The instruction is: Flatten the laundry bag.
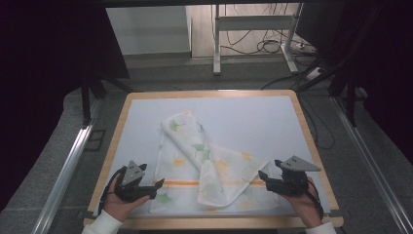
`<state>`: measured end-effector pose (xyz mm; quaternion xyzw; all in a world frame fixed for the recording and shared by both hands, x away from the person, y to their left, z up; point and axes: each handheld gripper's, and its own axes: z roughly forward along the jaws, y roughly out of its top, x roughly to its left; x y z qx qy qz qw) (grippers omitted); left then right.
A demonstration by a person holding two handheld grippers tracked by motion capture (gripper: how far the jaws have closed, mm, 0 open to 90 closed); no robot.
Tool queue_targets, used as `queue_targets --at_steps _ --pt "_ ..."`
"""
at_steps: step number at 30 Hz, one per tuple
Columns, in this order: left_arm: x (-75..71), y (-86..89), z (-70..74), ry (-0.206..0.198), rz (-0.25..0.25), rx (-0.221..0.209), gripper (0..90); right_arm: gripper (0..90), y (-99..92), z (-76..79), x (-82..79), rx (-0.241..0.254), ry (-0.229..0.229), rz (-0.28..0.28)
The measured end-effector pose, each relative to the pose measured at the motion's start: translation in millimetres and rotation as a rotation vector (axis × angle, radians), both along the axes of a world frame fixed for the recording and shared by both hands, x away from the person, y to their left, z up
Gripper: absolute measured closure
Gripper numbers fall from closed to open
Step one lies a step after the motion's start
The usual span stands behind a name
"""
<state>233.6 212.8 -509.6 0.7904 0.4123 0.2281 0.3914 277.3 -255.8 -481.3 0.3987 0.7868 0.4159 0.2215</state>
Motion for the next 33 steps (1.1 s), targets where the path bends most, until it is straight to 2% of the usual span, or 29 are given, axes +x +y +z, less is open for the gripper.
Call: queue_targets --at_steps 6,16,33 --pt "1.4 -2.9 -3.8 0.004 -0.007 0.008 17.8 26.3 1.3 -1.9 1.5 -0.011 0.006 0.005" --pt "1.3 -3.3 -3.5 0.002 -0.018 -0.006 17.2 30.0 4.4 -0.1 -1.5 0.006 0.002 0.035" --pt "3.5 -5.0 -4.0 0.016 -0.028 -0.003 19.4 32.7 10.2 0.2 -4.7 -0.016 0.014 0.064"
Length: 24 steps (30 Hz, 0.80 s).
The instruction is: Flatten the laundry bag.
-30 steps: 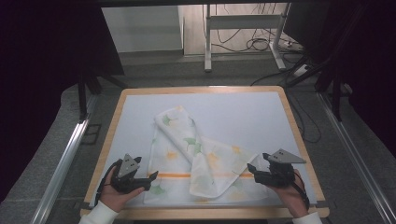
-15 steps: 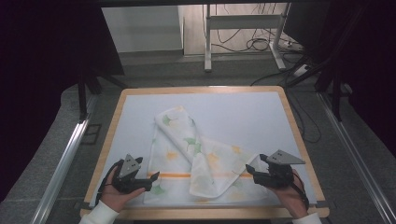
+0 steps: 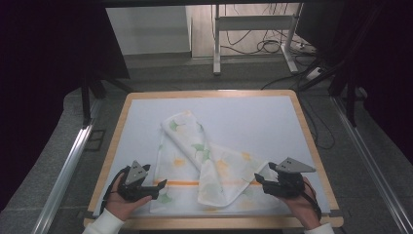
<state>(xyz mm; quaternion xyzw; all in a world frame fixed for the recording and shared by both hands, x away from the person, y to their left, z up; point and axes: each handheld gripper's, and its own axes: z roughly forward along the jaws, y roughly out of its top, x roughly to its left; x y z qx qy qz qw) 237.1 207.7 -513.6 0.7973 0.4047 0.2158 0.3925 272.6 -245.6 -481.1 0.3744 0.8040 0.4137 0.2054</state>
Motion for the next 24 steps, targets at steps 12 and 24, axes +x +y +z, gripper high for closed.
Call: queue_targets --at_steps 12,24 --pt "0.4 -2.4 -1.8 0.014 -0.013 0.017 20.4 34.0 8.8 8.6 -5.7 0.011 -0.033 0.027" --pt "0.8 -3.1 -2.5 0.014 -0.017 0.021 20.4 30.2 42.8 12.3 -21.1 0.003 -0.006 0.145"
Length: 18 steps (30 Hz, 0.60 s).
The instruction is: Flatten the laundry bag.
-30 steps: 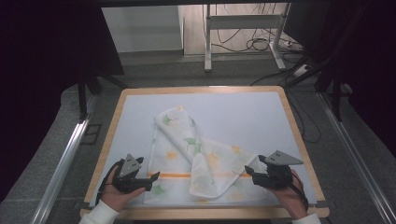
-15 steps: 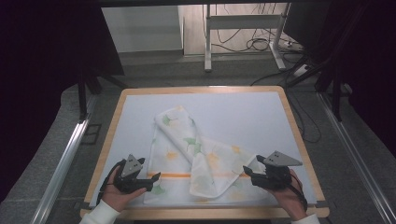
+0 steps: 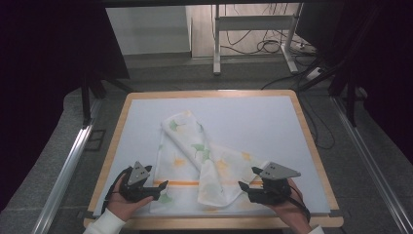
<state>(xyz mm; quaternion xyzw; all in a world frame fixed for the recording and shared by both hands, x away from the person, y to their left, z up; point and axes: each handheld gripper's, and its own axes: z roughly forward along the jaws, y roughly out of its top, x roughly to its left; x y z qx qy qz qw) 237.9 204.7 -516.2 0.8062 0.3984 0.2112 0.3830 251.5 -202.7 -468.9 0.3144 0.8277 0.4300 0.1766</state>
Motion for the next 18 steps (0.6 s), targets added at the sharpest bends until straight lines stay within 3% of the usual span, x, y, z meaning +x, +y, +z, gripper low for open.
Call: queue_targets --at_steps 5,6,12,18 --pt "0.2 -2.1 -1.1 0.006 -0.004 0.006 20.3 25.2 16.6 1.0 -5.2 -0.024 -0.008 0.003" --pt "0.0 -2.9 -1.4 0.004 -0.005 0.010 20.3 22.7 29.3 1.4 -9.1 -0.038 -0.010 0.029" --pt "0.3 -2.7 -1.9 0.006 -0.008 0.011 20.2 16.0 63.9 -0.6 -21.8 -0.062 0.003 0.093" --pt "0.2 -2.6 -1.8 0.006 -0.009 0.013 20.2 8.8 98.0 -13.2 -29.9 -0.116 0.011 0.116"
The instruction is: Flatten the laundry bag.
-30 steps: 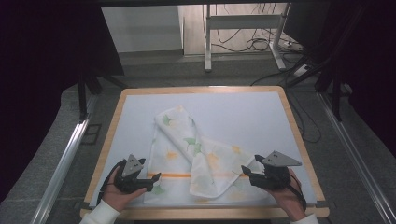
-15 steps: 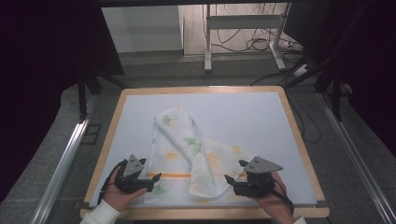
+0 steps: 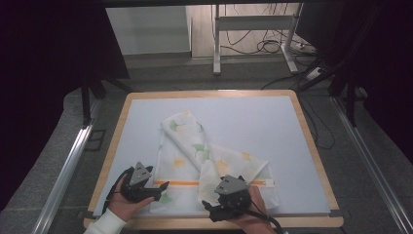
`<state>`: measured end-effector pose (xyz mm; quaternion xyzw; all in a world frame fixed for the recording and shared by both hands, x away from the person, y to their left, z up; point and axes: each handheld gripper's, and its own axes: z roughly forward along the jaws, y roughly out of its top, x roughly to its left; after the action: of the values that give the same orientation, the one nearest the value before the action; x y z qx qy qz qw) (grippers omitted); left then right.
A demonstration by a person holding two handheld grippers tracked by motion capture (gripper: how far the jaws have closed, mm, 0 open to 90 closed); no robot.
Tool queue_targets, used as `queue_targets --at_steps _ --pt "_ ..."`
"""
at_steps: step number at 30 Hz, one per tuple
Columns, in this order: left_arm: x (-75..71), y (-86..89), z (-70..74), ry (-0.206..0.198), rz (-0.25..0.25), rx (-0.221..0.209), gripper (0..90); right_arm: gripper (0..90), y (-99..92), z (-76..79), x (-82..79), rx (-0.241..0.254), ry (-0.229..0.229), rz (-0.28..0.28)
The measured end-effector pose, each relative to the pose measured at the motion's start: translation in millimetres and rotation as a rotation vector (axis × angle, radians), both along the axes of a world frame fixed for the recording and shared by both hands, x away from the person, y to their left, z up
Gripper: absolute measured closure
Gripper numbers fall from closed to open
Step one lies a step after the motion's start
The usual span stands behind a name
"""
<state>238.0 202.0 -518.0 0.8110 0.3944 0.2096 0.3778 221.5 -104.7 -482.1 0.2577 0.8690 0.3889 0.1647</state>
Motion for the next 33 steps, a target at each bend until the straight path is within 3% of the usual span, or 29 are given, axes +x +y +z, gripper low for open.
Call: queue_targets --at_steps 9,13,22,25,28,33 --pt "1.8 0.7 -0.1 0.001 0.005 0.001 20.2 4.0 25.0 -11.7 -1.1 -0.018 0.007 -0.004" --pt "2.0 1.7 -0.5 0.003 0.006 -0.001 20.2 2.9 37.4 -20.2 -2.8 -0.050 0.012 0.003" --pt "1.9 2.0 -0.9 0.005 0.002 0.003 20.2 4.1 45.1 -34.2 -0.4 -0.150 -0.047 -0.045" --pt "1.8 2.3 -0.8 0.003 0.002 0.001 20.2 8.8 44.0 -37.5 1.6 -0.176 -0.070 -0.070" --pt "1.8 2.9 -0.7 0.004 0.001 0.001 20.2 18.4 39.3 -34.6 2.7 -0.163 -0.085 -0.091" --pt "1.9 3.5 -0.7 0.003 0.001 -0.002 20.2 43.0 28.8 -27.4 4.3 -0.125 -0.072 -0.069"
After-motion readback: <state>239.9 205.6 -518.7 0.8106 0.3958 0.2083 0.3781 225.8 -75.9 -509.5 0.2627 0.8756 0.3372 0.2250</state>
